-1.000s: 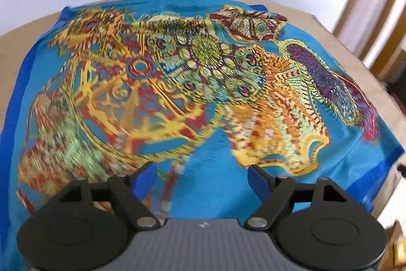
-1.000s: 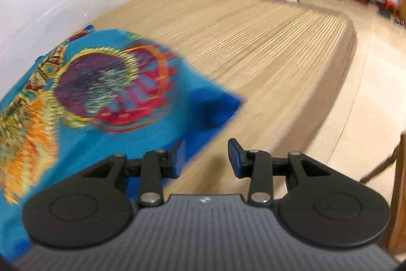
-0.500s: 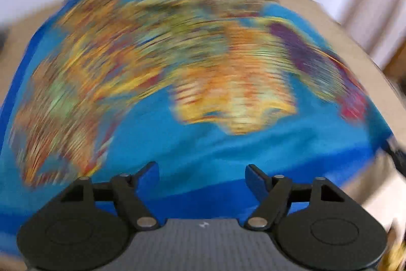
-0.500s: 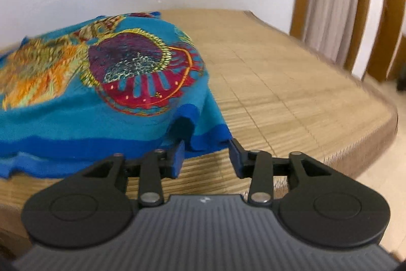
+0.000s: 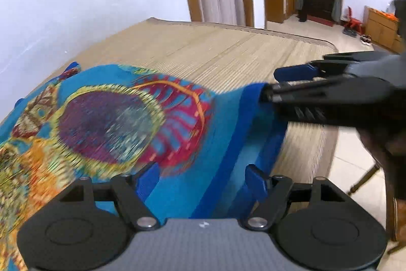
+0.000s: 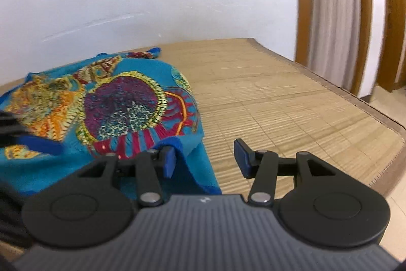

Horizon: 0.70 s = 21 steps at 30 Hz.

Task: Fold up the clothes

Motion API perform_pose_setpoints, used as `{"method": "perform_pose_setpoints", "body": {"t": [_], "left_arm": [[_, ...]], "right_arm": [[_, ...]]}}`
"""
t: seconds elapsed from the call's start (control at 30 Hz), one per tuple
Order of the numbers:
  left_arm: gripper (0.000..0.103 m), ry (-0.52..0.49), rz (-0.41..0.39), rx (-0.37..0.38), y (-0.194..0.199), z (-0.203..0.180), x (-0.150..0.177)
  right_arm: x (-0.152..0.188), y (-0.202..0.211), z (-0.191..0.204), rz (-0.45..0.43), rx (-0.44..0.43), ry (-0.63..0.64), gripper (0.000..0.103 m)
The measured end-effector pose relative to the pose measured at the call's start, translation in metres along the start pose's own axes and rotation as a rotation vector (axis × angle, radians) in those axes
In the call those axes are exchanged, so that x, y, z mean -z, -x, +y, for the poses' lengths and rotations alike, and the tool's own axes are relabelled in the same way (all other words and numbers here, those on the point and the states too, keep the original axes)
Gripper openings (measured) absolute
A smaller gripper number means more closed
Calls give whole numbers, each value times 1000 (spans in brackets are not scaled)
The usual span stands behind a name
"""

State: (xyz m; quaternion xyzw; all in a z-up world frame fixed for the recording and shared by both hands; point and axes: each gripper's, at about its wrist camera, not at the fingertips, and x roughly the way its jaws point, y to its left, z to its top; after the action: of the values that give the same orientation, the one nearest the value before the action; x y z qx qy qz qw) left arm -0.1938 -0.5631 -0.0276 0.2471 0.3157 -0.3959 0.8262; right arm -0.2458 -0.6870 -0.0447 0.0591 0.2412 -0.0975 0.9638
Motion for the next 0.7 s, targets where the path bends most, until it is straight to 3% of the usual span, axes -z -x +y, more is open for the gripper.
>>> {"method": "perform_pose_setpoints", "body": {"t": [0.03,0.07,0.1,0.13,0.17,0.27,0.4,0.6,0.7], "left_arm": [[73,-3,3,-11,-10,-6,-5],[64,-16,9,-30,-19,-10,-9],[42,-26,16,-61,-25,-13,-12],[29,-33,24,-99,-30,-15,-14],[9,-8,24,-115,-30,-13,-16],[8,120,10,-125,-20,2,-24],[8,185,-33,-125,-1,9,-33],[8,270,-97,-122,28,17,-47],[8,314,-124,-111,43,20,-52]], "right_arm": [[-1,2,-3,-3,-21,5,51],[-2,4,-7,-3,-44,6,51],[-3,5,-11,0,-69,5,51],[-3,6,-16,6,-92,4,51],[-3,7,-20,14,-111,5,51],[4,9,-27,42,-139,34,52],[21,1,-24,104,-191,52,53],[30,-37,-23,83,-86,19,53],[23,-41,-33,52,-111,-76,51]]}}
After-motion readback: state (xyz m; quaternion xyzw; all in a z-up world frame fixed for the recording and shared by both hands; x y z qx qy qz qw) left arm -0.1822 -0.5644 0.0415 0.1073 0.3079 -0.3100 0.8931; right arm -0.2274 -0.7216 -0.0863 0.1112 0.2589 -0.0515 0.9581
